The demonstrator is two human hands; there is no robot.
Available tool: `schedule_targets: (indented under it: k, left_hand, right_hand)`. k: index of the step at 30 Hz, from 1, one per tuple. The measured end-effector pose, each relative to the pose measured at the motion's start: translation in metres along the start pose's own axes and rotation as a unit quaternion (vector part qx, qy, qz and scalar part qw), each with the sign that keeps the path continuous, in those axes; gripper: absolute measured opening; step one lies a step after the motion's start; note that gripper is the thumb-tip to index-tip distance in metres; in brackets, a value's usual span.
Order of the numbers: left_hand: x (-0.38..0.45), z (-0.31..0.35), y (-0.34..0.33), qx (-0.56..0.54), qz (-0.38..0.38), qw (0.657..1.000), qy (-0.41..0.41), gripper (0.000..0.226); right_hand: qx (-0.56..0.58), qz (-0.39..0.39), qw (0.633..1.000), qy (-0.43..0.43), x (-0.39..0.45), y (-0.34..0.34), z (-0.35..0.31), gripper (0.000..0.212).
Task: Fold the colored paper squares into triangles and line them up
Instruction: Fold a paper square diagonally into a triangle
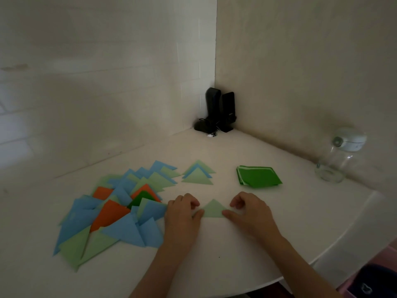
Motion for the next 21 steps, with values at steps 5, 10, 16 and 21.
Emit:
schedule_targets:
  k: [5,10,16,21]
  left_hand:
    - [0.0,-0.003,0.001,-0.057,-0.03,0.998,0.016,0.025]
    - [-0.008,0.009,0.009,-0.007,0.012,0.999,-0.043,0.019]
    - [-0.016,0.044,0.002,0.14,0.018,0.987,-0.071,0.033]
    - [-0.009,0.039,-0.006,0.135,-0.053,0.989,0.004,0.041]
  right_hand:
    - [0.072,-0.03,0.997,0.02,-0.003,0.01,0.001,0.017]
    - [0.063,-0.011,0.997,0.033,-0.008,0.009,0.002,0.017]
    - [0.053,-0.002,0.998,0.032,-0.008,0.008,0.0,0.029]
    - [0.054,0.001,0.998,0.037,-0.009,0.009,-0.002,0.028]
Point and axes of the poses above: each hand's wrist, its own x-axis towards the middle knuckle, its own y-axis out of the back of the hand, z = x × y, the point moved 6 cm from there along x, towards the middle knuckle, and after that the axes turned 11 degrees about z, right-handed, at the moved point
